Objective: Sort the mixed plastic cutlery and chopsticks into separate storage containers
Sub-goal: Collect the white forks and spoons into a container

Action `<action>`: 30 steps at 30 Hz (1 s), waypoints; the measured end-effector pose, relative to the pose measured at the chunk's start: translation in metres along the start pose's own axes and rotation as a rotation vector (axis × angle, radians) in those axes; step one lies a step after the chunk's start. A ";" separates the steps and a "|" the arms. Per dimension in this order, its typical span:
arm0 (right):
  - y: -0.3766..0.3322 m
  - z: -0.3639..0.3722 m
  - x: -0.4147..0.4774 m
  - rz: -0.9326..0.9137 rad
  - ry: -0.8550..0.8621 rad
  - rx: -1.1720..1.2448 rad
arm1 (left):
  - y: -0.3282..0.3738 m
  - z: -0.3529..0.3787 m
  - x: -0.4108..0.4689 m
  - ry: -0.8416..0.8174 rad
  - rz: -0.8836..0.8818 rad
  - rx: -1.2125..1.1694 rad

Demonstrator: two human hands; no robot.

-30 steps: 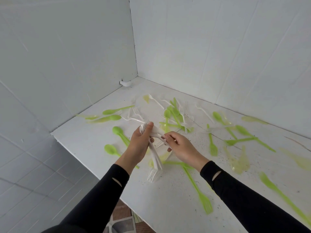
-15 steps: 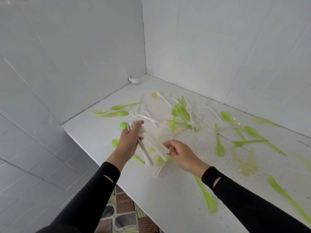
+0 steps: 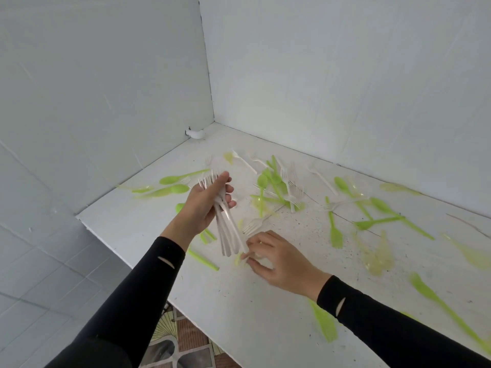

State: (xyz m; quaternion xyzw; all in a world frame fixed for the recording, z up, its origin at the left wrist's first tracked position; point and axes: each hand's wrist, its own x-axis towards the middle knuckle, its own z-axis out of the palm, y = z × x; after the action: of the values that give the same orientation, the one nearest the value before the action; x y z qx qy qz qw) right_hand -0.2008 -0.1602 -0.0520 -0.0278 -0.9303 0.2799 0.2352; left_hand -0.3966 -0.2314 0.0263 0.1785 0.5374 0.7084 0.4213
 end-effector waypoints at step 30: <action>0.119 -0.111 0.013 0.760 0.182 -0.352 | -0.032 0.047 0.085 -0.435 0.070 1.566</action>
State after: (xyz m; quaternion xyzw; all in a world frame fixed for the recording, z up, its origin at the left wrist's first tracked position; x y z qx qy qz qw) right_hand -0.1721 -0.0013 -0.0287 -0.4328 -0.8630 0.1799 0.1884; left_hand -0.4005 -0.1333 -0.0028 0.5718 0.7773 0.0893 0.2467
